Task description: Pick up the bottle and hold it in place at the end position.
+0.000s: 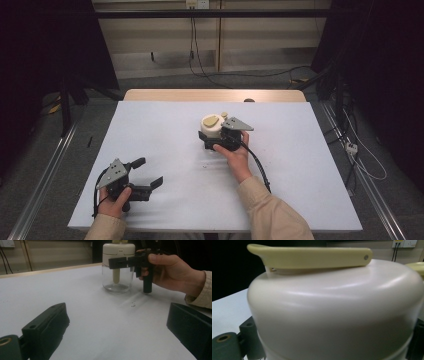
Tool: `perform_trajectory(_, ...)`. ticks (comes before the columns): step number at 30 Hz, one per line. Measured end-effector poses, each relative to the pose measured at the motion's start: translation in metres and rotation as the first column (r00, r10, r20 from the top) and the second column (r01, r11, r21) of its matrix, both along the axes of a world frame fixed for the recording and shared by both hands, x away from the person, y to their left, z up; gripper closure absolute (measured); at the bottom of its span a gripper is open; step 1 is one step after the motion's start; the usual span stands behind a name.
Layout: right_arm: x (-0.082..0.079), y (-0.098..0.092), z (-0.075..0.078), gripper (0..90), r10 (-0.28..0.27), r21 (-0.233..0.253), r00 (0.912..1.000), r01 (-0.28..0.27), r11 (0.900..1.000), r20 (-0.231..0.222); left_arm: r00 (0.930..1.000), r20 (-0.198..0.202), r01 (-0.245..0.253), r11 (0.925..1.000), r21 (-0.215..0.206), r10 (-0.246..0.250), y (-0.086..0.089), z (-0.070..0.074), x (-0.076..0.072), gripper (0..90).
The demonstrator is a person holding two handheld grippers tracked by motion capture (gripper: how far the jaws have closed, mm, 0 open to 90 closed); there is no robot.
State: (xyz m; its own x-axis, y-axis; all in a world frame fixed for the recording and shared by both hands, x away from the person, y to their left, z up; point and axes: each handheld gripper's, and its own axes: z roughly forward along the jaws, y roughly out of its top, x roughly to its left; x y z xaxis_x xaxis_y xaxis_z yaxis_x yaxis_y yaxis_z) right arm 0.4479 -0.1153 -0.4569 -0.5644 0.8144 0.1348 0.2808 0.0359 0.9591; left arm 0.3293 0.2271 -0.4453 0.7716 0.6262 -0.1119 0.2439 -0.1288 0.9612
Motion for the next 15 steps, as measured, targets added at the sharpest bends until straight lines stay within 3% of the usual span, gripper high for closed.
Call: perform_trajectory(15,0.0015,-0.0009,-0.0021,6.7,0.000,-0.007,1.0000,0.000,1.000,-0.008,1.0000,0.000,0.001,1.0000,0.001,-0.001,0.0003,-0.0001,-0.0004,3.2)
